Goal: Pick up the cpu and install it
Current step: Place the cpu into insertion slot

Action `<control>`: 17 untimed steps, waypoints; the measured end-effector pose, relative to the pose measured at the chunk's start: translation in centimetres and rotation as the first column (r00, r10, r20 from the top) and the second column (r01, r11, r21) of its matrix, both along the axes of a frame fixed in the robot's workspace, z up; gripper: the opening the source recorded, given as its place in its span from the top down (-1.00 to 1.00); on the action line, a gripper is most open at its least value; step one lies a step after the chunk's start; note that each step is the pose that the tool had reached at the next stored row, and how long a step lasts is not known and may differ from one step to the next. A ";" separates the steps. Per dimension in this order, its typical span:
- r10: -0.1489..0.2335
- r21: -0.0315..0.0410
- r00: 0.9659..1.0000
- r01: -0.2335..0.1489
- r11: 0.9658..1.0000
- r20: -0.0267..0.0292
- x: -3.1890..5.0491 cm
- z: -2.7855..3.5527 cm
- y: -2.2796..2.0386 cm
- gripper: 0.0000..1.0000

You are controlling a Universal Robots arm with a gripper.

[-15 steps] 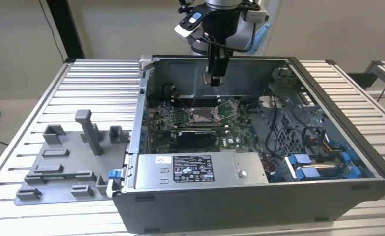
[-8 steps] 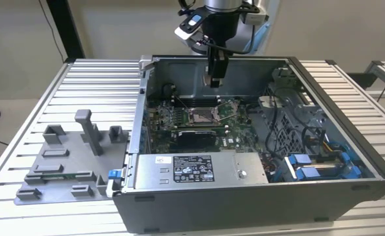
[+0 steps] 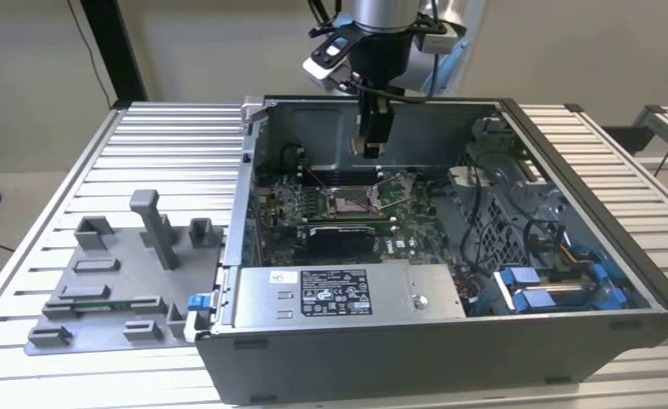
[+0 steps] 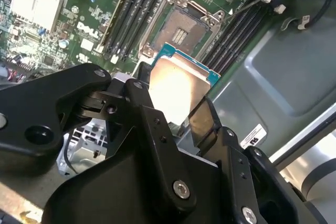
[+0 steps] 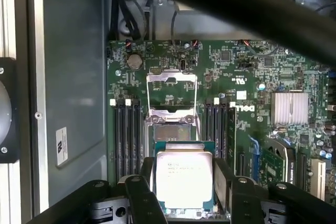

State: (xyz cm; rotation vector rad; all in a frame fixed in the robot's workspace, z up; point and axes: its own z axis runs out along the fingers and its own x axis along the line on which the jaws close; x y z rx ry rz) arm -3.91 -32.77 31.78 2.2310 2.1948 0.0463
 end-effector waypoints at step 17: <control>0.000 0.000 1.000 0.000 1.000 0.000 0.00 -1.48 0.39 1.00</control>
